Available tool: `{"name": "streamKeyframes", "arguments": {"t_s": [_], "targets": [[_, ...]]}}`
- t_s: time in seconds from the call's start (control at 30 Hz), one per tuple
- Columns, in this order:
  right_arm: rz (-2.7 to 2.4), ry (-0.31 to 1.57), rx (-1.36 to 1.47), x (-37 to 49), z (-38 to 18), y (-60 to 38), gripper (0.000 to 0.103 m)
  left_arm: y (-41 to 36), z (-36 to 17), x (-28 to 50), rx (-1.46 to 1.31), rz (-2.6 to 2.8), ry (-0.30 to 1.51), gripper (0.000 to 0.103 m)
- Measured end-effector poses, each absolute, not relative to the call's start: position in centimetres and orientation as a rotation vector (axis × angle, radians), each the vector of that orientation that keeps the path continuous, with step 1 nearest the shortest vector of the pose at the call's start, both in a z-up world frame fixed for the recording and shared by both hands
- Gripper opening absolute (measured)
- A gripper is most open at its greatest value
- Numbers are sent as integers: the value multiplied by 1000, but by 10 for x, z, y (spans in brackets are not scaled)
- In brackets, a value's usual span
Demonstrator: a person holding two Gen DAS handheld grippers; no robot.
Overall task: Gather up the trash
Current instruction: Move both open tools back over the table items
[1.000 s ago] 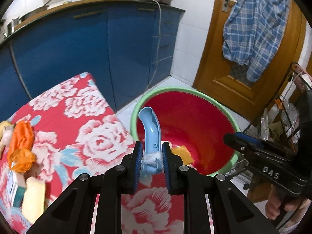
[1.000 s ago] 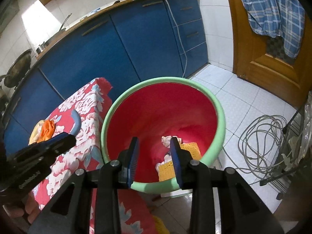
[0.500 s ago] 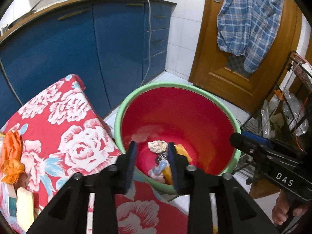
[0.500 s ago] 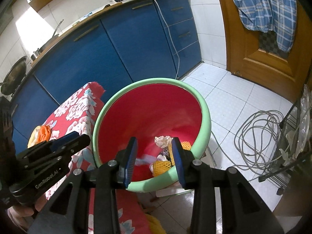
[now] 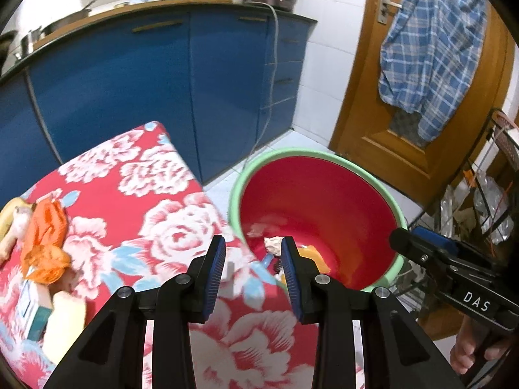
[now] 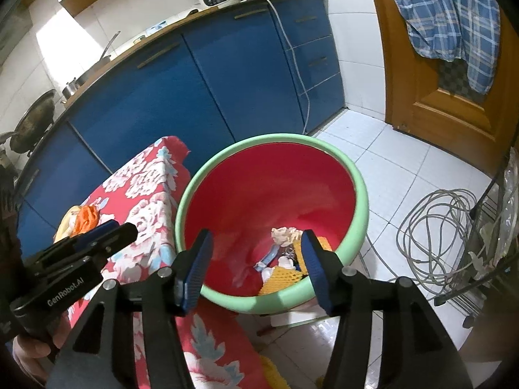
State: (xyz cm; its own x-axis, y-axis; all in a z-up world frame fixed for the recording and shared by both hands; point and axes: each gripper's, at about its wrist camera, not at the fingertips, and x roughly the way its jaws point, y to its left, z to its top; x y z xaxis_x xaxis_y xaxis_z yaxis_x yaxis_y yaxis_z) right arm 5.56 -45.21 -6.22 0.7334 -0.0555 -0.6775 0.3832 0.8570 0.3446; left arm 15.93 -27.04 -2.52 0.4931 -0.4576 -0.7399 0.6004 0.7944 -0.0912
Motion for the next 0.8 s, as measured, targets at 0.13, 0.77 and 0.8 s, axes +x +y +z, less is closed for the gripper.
{"name": "streamKeyframes", "arguments": {"t_s": [0.13, 0.77, 0.8], "targets": [[-235, 705, 484, 56, -57, -442, 60, -255, -19, 160, 181, -616, 829, 36], [-125, 724, 430, 75, -44, -380, 62, -144, -13, 180, 133, -396, 822, 50], [-119, 727, 425, 77, -44, -376, 62, -137, -13, 182, 131, -381, 824, 51]]}}
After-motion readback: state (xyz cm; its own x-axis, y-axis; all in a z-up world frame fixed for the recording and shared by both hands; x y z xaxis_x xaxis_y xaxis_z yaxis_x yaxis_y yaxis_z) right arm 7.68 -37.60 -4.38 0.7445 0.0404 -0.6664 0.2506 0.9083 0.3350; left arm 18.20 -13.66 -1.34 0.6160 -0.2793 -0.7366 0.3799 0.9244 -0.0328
